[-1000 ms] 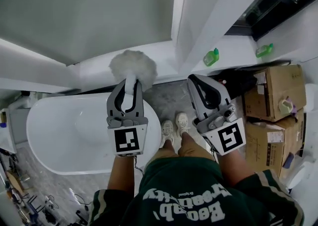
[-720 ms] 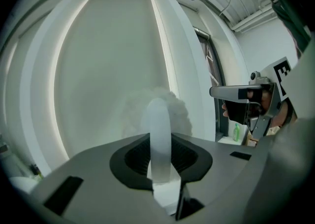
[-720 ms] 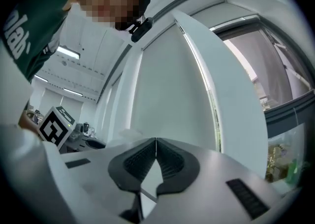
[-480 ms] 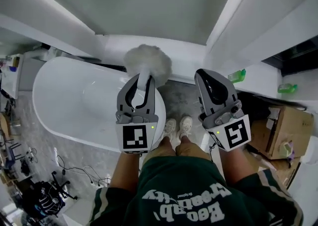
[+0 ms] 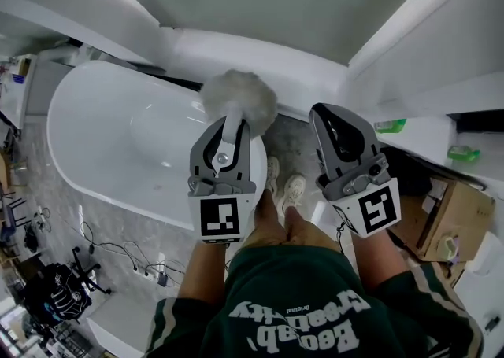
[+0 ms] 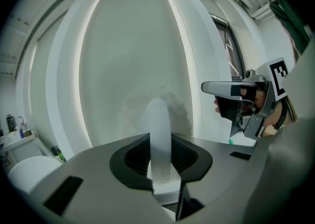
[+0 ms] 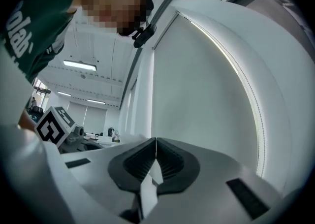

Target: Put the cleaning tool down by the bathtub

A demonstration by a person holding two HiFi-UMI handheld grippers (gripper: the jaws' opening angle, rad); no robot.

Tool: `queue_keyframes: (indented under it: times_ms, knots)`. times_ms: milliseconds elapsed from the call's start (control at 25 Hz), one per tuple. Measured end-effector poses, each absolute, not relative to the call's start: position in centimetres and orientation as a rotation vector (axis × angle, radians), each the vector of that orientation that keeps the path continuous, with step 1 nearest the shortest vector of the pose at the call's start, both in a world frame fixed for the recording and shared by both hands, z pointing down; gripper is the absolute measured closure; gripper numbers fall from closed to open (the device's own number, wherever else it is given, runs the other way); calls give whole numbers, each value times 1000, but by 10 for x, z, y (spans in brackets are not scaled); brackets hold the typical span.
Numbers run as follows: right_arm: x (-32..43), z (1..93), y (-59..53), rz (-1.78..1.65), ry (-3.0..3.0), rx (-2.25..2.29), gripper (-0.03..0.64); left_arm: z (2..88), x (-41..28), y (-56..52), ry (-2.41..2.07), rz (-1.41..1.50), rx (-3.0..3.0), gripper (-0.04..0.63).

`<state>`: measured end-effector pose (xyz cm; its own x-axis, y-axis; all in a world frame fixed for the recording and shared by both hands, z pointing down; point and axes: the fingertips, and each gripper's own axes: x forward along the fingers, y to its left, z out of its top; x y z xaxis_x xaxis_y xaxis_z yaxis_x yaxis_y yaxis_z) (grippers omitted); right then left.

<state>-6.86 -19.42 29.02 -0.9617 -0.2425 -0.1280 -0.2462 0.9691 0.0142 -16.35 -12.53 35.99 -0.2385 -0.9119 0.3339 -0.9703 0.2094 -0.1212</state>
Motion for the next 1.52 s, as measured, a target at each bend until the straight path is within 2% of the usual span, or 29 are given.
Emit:
queue_keyframes:
  times_ms: [440,1520]
  knots:
    - [-105,321,-221,86,3022,-461,600,421,-202,-169,-2182,612,1853,502]
    - [-166,416,-286,4,3148,-572,600,691,-301,-258,-1705,915,1608,502]
